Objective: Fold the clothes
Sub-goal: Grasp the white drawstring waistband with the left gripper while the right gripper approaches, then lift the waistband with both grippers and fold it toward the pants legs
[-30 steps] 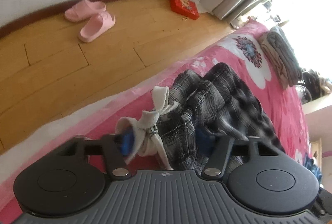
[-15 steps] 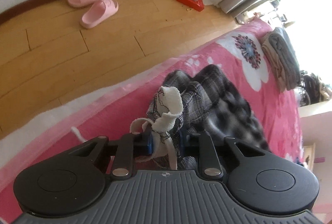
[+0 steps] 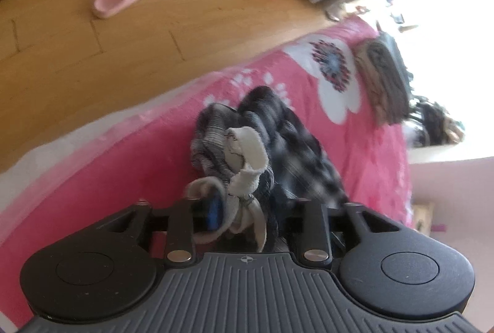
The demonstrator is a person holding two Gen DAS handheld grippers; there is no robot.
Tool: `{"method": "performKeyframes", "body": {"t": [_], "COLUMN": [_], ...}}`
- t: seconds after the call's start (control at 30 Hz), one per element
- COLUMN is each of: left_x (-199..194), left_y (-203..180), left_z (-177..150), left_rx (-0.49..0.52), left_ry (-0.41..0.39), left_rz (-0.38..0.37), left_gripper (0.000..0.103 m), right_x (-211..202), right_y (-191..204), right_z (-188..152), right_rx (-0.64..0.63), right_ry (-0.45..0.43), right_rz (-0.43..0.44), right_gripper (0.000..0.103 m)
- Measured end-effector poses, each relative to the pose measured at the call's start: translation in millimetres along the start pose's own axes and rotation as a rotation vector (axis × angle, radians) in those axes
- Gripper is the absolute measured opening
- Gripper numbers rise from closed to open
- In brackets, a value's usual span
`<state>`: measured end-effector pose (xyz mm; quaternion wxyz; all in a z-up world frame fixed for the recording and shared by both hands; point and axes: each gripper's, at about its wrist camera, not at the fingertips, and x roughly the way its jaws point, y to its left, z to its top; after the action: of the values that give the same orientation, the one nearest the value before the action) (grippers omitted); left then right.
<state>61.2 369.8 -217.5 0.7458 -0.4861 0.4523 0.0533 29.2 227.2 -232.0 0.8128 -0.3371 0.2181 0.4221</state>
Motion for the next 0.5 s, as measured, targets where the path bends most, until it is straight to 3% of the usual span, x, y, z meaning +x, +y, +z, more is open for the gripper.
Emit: {"method": "performKeyframes", "body": {"t": [0.1,0.2,0.37,0.5], "left_x": [-23,-36,8,46], "left_y": [6,18,30,43], "left_z": [0,9,27,29], "left_rx": [-0.005,-0.089,-0.100,-0.185], "left_ry": [-0.045,-0.122,-0.027,0.045], "left_rz": [-0.120,-0.209,0.022,-0.033], "left_gripper": [0.058,0.071,0.070,0.070], "right_x": [-2,-4,-7,-11], "right_y": [-9,-13,-16,-15], "right_z": [-7,-12,-14,-17], "right_rx": [0.037,0.051,0.077,0.072], "right_ry": [0.001,-0.012,-0.012,-0.013], "right_rz": [0.027,0.052,0.059,0.062], "right_gripper": [0.018,0.017,0.017,0.017]}}
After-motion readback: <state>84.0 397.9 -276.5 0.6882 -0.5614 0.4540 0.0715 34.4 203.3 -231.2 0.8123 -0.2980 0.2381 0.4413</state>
